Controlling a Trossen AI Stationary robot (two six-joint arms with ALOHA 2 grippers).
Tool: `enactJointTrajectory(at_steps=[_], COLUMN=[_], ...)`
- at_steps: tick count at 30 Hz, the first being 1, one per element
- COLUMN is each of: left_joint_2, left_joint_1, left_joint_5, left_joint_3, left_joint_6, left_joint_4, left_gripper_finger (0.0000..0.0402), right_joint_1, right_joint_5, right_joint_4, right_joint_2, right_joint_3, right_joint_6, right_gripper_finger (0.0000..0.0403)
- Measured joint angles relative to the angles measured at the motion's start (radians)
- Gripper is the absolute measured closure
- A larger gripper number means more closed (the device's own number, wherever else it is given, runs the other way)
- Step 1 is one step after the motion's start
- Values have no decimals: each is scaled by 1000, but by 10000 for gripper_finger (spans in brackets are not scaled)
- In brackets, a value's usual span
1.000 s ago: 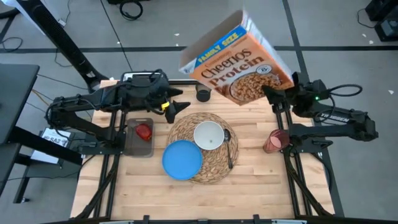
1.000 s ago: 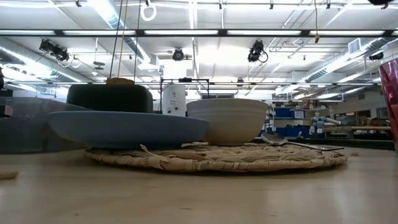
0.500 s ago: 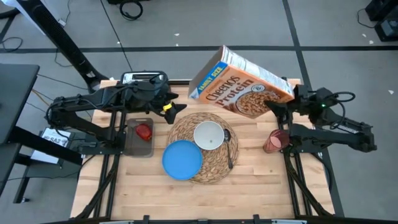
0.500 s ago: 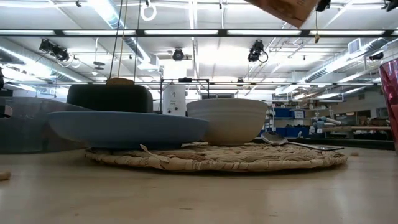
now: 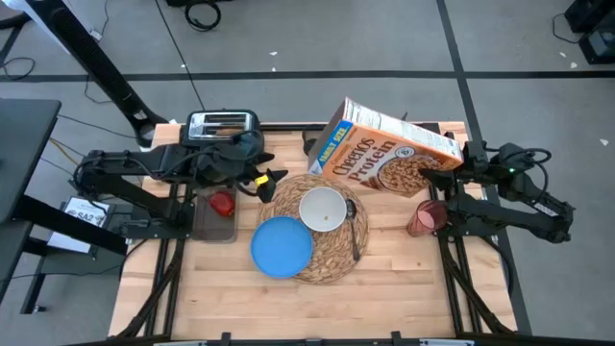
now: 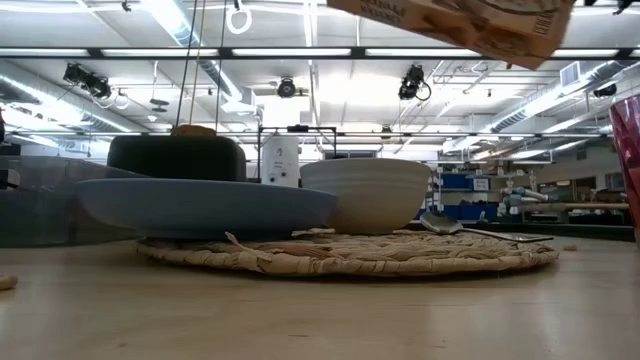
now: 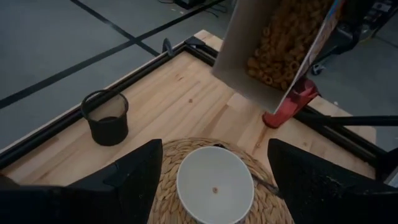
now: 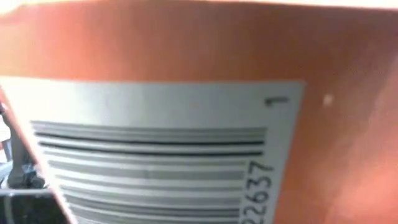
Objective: Arrange a breakfast setting
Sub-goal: Pour the cereal from the yellow cereal box into the white bowl
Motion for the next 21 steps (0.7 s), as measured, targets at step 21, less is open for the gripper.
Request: enactJointTrajectory(at_steps=[21], left_joint_2=[145], left_joint_1=[-9], left_joint_5=[-29], left_joint_3=[1], left_joint_6=[-61], left_joint_4=[140], left_gripper_finger=[107], right_joint_1=[0], right_joint_5=[-106], right_joint_4=[-409], right_joint_2=[-52], right_joint_3=[134], right_joint_6=[-85], right_gripper_finger=[133])
